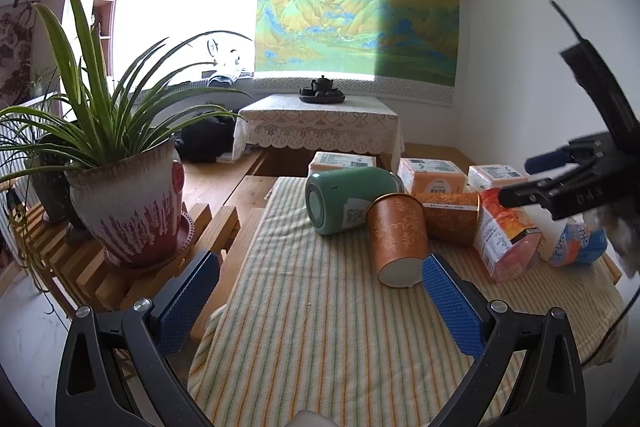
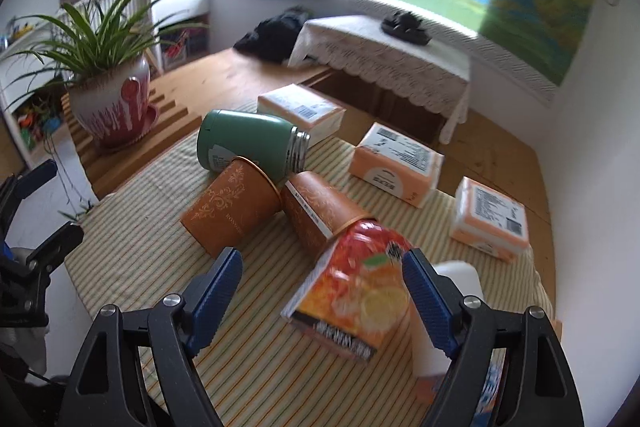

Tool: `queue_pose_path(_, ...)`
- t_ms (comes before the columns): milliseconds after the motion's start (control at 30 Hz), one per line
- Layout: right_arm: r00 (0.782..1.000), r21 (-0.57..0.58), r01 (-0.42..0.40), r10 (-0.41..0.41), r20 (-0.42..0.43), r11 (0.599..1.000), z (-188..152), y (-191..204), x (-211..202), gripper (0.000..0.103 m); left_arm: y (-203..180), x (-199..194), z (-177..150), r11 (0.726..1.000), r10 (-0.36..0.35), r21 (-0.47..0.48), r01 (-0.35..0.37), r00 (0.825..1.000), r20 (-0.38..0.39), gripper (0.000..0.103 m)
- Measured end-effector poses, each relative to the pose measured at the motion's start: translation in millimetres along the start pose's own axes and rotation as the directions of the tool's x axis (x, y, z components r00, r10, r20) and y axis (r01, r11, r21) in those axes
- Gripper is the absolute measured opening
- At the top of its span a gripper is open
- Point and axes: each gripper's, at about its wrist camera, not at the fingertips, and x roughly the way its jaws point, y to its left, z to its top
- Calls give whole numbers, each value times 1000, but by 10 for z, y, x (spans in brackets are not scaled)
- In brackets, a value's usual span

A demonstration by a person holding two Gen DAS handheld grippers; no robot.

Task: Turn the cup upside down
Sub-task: 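Reach the right tool to the orange patterned cup lying on its side and grasp it, then lift the orange cup with the right tool and carry it toward the left tool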

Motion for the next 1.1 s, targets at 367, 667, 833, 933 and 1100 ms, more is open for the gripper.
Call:
queue_pose_path(367, 970, -219, -40, -15, -244, 975, 428, 160, 716, 74, 172, 117, -22, 1000, 18, -8, -19, 1000, -24, 103)
queue_pose_path(667, 931, -299, -65, -50, -361, 952, 547, 129, 1232, 64, 394, 272, -45, 998, 46, -48, -48, 998, -44, 103)
queue_pose_path(833, 920, -303, -69, -57, -389, 950, 568, 108, 1404, 58, 494, 361, -43, 996, 61, -66, -65, 997, -49, 103)
queue_pose_path(933, 925, -305, -44, -77, -371, 951, 619, 87, 1440, 58, 511, 399, -41, 995, 64, -71, -67, 996, -56, 103)
queue_pose_path(1100, 936, -307, -16, -93, -338, 951, 664, 111, 1425, 57, 501, 457, -66, 995, 62, -70, -67, 996, -70, 103)
